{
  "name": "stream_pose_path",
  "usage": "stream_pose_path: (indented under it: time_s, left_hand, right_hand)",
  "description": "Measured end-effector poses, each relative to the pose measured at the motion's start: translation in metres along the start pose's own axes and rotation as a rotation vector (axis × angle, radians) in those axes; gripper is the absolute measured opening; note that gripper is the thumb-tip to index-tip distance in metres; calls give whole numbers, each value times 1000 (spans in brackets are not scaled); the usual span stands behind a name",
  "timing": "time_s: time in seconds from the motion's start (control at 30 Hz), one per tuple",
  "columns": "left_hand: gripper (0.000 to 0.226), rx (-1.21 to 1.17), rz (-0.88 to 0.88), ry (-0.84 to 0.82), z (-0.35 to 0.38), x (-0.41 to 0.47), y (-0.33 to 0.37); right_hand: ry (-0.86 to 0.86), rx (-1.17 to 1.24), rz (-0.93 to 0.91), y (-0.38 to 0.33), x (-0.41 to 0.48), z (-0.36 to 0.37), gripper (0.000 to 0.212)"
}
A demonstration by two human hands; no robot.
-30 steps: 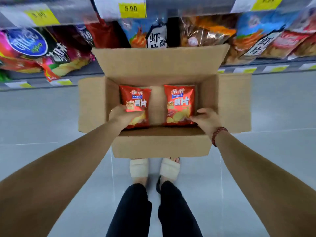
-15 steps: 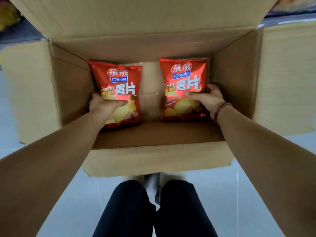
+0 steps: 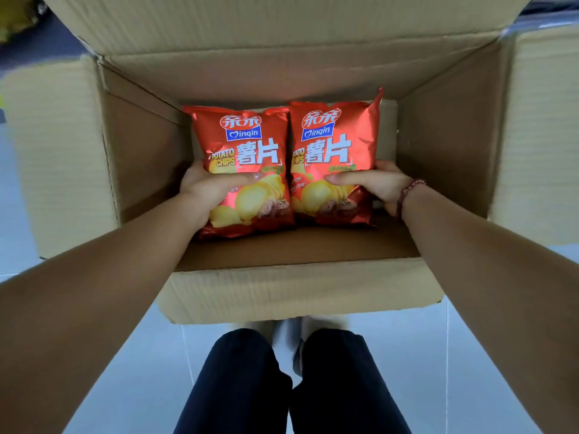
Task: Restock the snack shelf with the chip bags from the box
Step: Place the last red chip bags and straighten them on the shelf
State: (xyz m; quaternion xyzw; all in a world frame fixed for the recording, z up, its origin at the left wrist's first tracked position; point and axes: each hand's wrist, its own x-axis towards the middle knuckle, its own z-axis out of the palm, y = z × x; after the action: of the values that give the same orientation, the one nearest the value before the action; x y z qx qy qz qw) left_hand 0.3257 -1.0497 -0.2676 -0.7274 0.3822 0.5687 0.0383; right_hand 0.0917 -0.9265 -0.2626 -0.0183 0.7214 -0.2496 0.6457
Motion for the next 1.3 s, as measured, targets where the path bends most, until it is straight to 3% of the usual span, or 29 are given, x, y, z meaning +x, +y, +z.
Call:
stream_pose_path:
  time_s: [0.07, 0.23, 0.3, 0.43, 0.6, 0.73, 0.87, 0.97, 1.13, 1.23, 1.3]
  left_hand:
    - [95, -6, 29, 5, -4, -17, 7]
    - [88, -122, 103, -82, -33, -72, 24]
    - [79, -150, 149, -157, -53, -105, 30]
    - [92, -123, 243, -228, -87, -168, 48]
    - [68, -162, 401, -215, -134, -274, 92]
    - [93, -271, 457, -203, -185, -355, 113]
    - [106, -312, 539, -123, -232, -431, 126]
    - [106, -338, 649, -42, -271, -495, 141]
    - [77, -417, 827, 28, -332, -598, 169]
    - [104, -443, 919, 70, -371, -645, 185]
    - [104, -488, 986, 99, -402, -684, 193]
  right_hand:
    - [48, 37, -37, -2, -17, -2, 63]
    - [43, 128, -128, -10, -82, -15, 102]
    - [22, 142, -171, -19, -120, -20, 94]
    - [-51, 159, -256, -39, -188, -22, 78]
    - [-150, 199, -363, -83, -282, -11, 85]
    - [-214, 178, -489, -123, -367, 1, 94]
    - [-226, 126, -604, -160, -448, 9, 84]
    - [-256, 91, -712, -195, -519, 16, 65]
    - [-306, 5, -884, -255, -632, 33, 94]
    - [-294, -30, -1010, -290, -689, 46, 102]
    - [-297, -99, -1110, -314, -735, 61, 105]
